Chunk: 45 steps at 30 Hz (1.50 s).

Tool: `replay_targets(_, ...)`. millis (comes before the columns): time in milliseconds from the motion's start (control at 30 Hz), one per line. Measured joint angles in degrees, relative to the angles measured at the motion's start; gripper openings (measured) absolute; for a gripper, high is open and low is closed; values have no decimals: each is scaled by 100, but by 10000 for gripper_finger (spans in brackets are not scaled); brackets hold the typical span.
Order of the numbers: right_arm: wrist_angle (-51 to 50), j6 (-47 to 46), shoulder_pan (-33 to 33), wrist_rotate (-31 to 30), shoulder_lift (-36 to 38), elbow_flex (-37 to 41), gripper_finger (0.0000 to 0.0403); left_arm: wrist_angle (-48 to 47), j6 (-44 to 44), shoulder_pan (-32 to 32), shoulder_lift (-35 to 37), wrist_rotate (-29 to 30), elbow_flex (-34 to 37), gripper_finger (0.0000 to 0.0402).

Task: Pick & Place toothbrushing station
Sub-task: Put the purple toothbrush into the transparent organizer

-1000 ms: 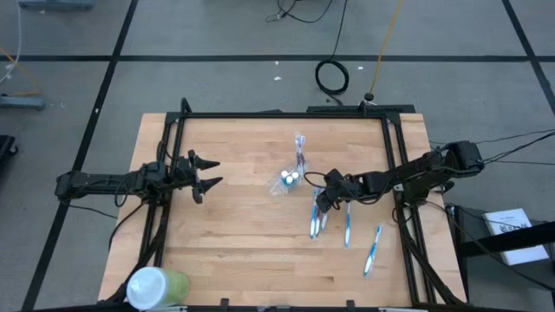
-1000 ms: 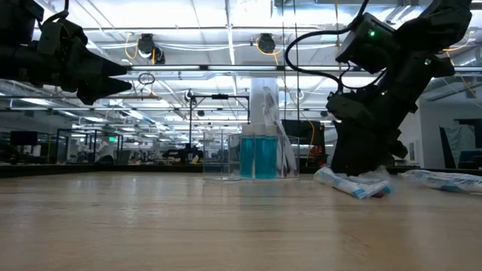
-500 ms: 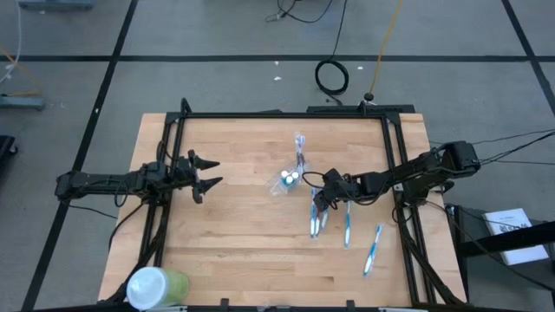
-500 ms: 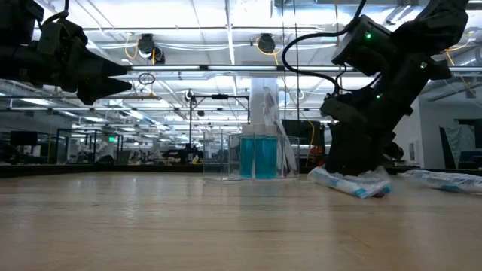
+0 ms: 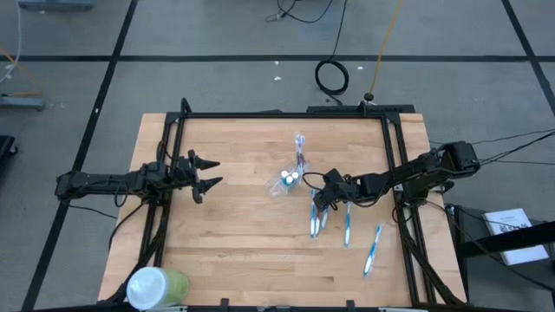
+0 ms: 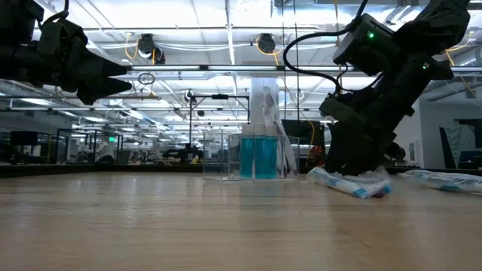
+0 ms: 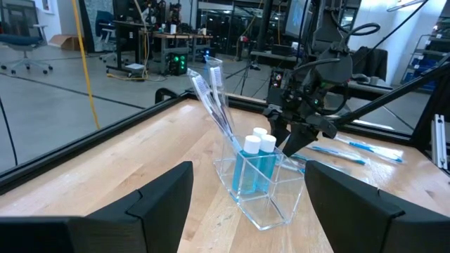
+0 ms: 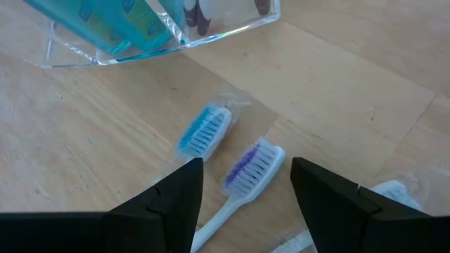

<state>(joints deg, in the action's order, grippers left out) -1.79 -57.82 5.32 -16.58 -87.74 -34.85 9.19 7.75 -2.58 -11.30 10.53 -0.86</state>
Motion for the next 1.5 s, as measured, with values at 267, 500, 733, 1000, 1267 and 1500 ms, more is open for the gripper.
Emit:
replay_targets(267, -23, -24, 0, 0, 0, 4, 189, 0, 0, 0, -1, 0, 0, 283)
replay_targets(500, -36, -19, 0, -20, 0, 9, 140, 0, 0, 1, -1, 2, 0, 283)
replay_targets(733, -40, -12, 0, -52, -2, 13, 106, 0, 0, 0, 0, 0, 0, 283)
replay_targets(1000, -32, -5, 0, -52, -4, 15, 82, 0, 0, -1, -1, 0, 0, 283)
replay_targets(1267, 42, 134, 4, -115, -4, 15, 71, 0, 0, 1, -1, 0, 0, 283)
replay_targets(1500, 331, 347, 4, -92, -13, 22, 68, 0, 0, -1, -1, 0, 0, 283)
